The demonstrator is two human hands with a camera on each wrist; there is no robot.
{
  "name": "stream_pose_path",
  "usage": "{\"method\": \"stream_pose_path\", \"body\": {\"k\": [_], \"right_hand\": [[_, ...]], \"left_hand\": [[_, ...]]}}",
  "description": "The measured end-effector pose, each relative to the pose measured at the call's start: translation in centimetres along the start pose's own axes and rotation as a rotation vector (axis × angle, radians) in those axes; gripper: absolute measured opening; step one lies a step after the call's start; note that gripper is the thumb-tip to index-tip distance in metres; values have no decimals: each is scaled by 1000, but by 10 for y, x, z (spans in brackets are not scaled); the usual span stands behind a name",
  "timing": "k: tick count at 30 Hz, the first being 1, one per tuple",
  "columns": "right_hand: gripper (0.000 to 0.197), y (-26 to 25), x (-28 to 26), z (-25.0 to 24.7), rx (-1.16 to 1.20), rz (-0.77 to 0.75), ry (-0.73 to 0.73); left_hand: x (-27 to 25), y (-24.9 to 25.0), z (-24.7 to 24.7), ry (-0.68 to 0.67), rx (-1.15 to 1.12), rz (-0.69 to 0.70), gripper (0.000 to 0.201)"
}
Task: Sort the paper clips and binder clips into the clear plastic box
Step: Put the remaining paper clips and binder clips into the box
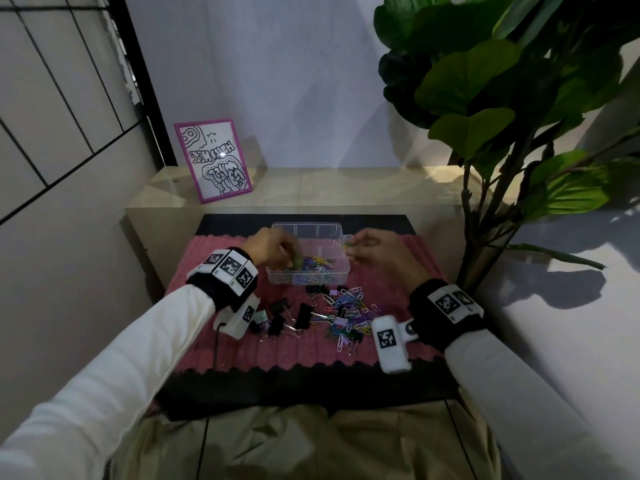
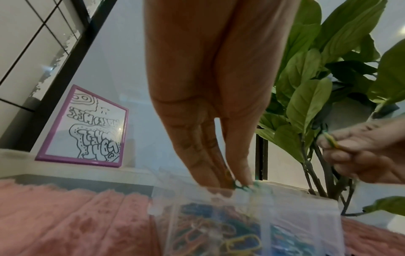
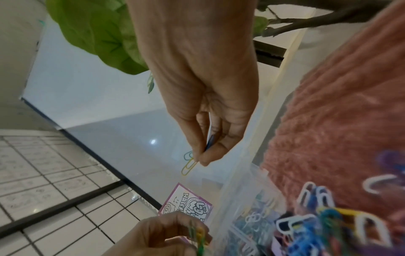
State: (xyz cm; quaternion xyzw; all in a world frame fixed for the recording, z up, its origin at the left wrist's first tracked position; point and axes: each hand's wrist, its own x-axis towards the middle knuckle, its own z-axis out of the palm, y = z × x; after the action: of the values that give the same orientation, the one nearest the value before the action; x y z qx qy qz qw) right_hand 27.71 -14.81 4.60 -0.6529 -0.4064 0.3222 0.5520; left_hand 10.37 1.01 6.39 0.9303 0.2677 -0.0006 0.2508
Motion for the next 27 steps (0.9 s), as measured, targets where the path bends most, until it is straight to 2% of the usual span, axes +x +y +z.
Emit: {"method": "stream_pose_path", "body": {"k": [2, 5, 7, 10, 15, 17, 19, 20, 22, 24, 25, 27], "right_hand": [[10, -9, 10, 5, -70, -29, -1], [11, -16, 24, 14, -190, -61, 29], [13, -18, 29, 18, -337, -71, -48], [21, -16, 25, 18, -568, -87, -208], [15, -3, 1, -10, -618, -246, -111], [14, 5, -16, -21, -659, -251, -131], [12, 13, -32, -24, -716, -187, -202], [15, 17, -39, -24, -747, -134, -261], [33, 28, -46, -19, -831, -56, -371], [51, 38, -48, -12, -940, -41, -408], [53, 42, -47, -9, -984, -38, -392], [43, 46, -45, -7, -973, -58, -342]], "left_hand": [[-2, 0, -2, 15, 17, 22, 30], [-7, -1, -5, 142, 31, 36, 32], [-10, 0, -4, 221, 3, 48, 31], [-14, 6, 1, 239, -4, 78, 27], [-14, 15, 15, 318, -59, 102, 27], [-18, 31, 26, 269, -130, 160, 25], [-20, 48, 42, 104, -123, 213, 20], [-20, 55, 51, 13, -75, 231, 20], [-16, 62, 67, -101, 36, 255, 22], [-10, 65, 77, -131, 95, 244, 24], [-8, 66, 80, -135, 116, 240, 25], [-4, 69, 82, -157, 138, 229, 27]]}}
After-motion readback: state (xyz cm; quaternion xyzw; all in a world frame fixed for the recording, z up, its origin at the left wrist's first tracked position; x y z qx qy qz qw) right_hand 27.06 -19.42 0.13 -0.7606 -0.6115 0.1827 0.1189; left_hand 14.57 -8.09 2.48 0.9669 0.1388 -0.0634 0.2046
